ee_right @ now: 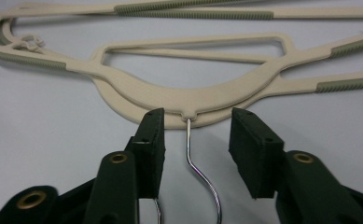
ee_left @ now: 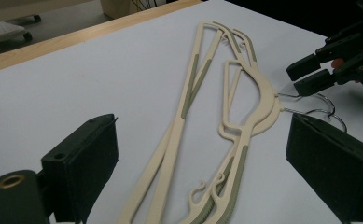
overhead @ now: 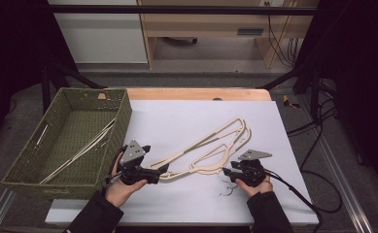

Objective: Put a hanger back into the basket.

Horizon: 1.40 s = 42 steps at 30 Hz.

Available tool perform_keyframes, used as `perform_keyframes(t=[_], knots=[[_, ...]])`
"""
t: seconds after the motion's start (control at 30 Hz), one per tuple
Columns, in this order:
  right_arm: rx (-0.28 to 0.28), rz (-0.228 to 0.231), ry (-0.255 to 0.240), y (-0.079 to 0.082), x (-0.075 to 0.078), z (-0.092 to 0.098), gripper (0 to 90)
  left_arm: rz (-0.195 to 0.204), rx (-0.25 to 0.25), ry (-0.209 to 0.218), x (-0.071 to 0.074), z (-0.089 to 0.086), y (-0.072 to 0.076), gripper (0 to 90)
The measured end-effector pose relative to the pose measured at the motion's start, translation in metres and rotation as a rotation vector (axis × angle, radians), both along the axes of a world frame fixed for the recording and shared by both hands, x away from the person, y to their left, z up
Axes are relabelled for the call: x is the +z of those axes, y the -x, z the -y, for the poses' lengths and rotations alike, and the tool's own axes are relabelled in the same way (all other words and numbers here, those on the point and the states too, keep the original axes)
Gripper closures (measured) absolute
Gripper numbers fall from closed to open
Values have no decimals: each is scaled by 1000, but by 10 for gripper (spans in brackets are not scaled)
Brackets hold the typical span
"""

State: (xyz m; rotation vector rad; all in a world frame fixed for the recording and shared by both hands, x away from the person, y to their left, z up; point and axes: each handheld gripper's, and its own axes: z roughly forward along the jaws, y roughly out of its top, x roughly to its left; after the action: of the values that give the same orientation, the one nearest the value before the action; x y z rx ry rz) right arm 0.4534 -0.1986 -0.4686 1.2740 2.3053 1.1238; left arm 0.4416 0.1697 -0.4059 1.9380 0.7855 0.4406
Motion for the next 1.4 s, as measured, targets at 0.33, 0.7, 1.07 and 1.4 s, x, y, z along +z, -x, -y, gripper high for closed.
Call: perform_keyframes(t=[0.33, 0.7, 1.07, 1.4], knots=[[34, -37, 32, -6, -10, -6, 767, -4, -4, 5, -1, 0, -1, 89], [61, -26, 79, -5, -10, -9, 881, -16, -9, 7, -4, 6, -1, 100], [63, 9, 55, -1, 7, -7, 891, -13, -61, -27, -6, 28, -2, 125], [70, 23, 71, 3, 18, -9, 891, -16, -149, -84, -1, 77, -10, 138]])
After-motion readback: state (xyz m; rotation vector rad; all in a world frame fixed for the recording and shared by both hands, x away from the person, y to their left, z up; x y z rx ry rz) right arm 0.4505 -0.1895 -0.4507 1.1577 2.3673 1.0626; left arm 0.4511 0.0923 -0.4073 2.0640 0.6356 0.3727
